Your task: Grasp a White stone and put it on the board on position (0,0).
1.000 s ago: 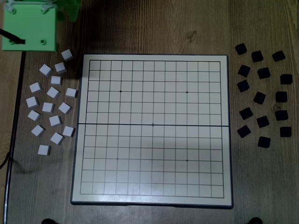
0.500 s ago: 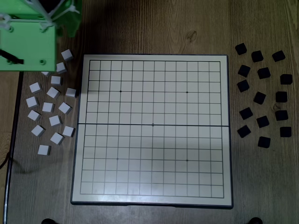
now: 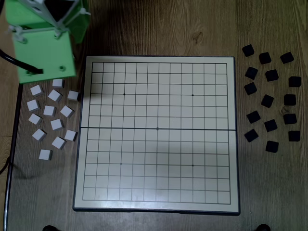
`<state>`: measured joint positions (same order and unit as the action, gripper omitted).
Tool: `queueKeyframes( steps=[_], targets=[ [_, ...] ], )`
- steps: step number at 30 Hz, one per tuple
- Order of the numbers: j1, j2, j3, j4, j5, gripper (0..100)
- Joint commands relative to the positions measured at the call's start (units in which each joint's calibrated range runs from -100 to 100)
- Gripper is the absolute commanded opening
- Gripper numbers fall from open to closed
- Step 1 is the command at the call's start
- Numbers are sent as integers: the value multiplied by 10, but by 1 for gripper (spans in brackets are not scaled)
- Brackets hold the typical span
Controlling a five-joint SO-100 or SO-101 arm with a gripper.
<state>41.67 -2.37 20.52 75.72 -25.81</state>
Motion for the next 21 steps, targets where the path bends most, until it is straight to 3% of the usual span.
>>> queueKeyframes(
  steps=[1,21],
  targets=[
    [5,-23,27,-46,9,6],
    [33,33,60,-120,30,16]
  ],
)
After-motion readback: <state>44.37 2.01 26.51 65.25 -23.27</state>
